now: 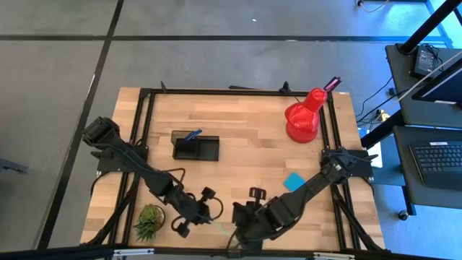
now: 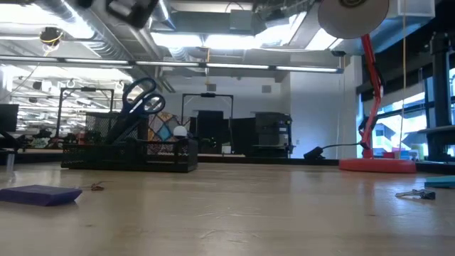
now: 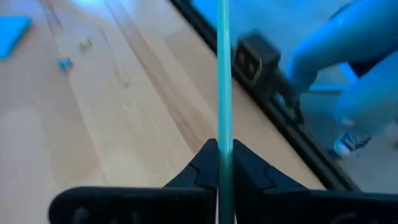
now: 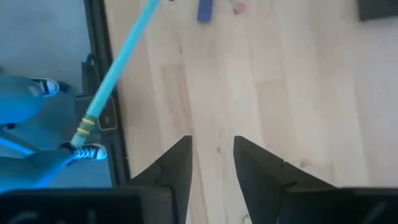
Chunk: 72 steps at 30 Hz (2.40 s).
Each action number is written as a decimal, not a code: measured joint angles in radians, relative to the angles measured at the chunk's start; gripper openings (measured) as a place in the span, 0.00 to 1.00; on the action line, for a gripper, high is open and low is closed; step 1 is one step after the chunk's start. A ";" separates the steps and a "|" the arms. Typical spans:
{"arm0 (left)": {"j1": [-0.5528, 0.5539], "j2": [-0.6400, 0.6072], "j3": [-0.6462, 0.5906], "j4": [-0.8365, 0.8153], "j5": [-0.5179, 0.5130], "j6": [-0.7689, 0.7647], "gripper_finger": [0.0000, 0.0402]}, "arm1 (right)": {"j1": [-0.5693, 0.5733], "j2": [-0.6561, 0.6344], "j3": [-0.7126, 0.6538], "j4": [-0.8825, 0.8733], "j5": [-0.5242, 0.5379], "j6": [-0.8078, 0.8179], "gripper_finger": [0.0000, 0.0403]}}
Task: Pick and place office supplies into organizer
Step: Put the blue pencil into the black desk organizer
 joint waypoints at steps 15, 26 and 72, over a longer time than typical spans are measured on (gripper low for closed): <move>0.105 -0.260 0.000 0.050 0.078 0.150 0.03 | 0.062 -0.109 -0.001 -0.090 0.219 -0.080 0.30; 0.257 -0.409 0.000 -0.008 0.111 0.227 0.03 | 0.061 -0.216 -0.029 -0.187 0.372 -0.256 0.30; 0.561 -0.664 -0.494 0.557 0.099 0.091 0.03 | -0.200 -1.087 -1.464 1.322 -0.107 -0.888 0.30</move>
